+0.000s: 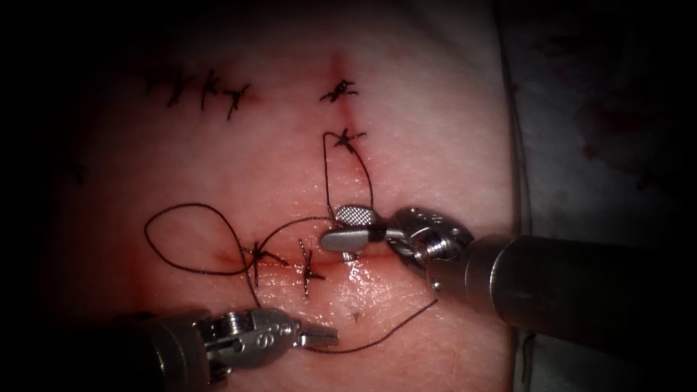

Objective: Wound Closure
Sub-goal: Throw the needle with the right needle driver through the bottom of the cut.

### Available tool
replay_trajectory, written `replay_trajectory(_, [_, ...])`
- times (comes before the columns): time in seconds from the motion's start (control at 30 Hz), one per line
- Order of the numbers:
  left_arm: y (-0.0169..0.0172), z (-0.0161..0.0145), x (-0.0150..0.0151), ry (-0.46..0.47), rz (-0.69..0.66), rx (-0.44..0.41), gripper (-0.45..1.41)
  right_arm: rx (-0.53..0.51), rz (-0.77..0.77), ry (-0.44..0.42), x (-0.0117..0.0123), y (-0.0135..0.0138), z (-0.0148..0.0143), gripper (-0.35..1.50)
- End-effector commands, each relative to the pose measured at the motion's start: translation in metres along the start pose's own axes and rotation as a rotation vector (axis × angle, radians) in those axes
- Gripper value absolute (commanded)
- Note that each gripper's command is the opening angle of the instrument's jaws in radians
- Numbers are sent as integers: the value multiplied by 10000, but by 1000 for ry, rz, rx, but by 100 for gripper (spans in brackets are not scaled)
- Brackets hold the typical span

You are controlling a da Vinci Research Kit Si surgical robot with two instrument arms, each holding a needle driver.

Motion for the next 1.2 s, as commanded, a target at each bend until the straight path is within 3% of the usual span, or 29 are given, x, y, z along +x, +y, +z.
replay_trajectory(0.03, [-1, 8, 1, 1, 1, 0, -45, -2, -14, -5, -6, 5, 13, 88])
replay_trajectory(0.2, [1, 7, 1, -2, 0, -1, -45, -12, -15, -35, -21, 6, 25, 57])
replay_trajectory(0.27, [1, 7, 1, -2, 0, -1, -45, -11, -14, -34, -22, 4, 27, 27])
replay_trajectory(0.33, [1, 7, 1, -2, 1, -1, -45, -13, -10, -34, -19, 2, 28, -35])
replay_trajectory(0.67, [1, 5, -1, -1, 3, -3, -45, -125, 1, -43, -1, 1, 23, -35])
replay_trajectory(0.77, [0, 6, -1, -1, 3, -3, -45, -131, 0, -98, -7, -2, 18, -35])
replay_trajectory(0.9, [-2, 7, -1, -2, 2, -2, -45, -123, 117, -147, -20, -15, 8, -35])
replay_trajectory(1.2, [-4, 10, 0, 0, 1, -2, -45, -52, 298, -235, -49, -62, -13, -35])
